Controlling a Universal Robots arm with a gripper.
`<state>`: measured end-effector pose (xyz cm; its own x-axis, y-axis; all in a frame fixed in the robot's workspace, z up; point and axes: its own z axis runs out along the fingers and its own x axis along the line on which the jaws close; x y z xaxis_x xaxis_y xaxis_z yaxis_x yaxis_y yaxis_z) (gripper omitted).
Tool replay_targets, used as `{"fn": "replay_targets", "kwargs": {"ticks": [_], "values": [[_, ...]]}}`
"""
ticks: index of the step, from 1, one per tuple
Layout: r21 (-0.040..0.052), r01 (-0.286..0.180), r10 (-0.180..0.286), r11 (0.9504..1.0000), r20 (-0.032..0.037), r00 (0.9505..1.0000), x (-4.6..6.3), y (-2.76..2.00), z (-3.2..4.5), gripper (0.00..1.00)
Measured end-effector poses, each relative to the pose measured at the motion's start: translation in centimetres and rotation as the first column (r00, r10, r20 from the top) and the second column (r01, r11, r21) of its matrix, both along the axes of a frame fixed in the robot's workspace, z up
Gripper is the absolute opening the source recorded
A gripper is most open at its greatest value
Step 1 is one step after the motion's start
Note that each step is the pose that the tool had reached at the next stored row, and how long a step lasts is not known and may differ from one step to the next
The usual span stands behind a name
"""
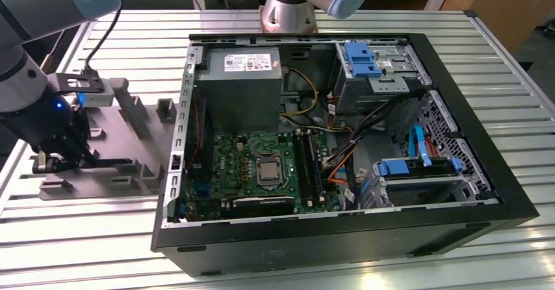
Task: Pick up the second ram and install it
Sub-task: 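Pick up the second ram and move it above second insertion slot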
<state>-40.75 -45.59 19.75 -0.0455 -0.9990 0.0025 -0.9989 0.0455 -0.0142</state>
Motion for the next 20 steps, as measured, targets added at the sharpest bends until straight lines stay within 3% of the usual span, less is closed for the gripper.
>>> {"fn": "replay_targets", "kwargs": {"ticks": [3, 20], "values": [[0.0000, 0.000, 0.000, 1.0000, 0.0000, 1.0000, 0.00, 0.00, 0.44, 0.14], [0.0000, 0.000, 0.000, 1.0000, 0.0000, 1.0000, 0.00, 0.00, 0.87, 0.14]]}}
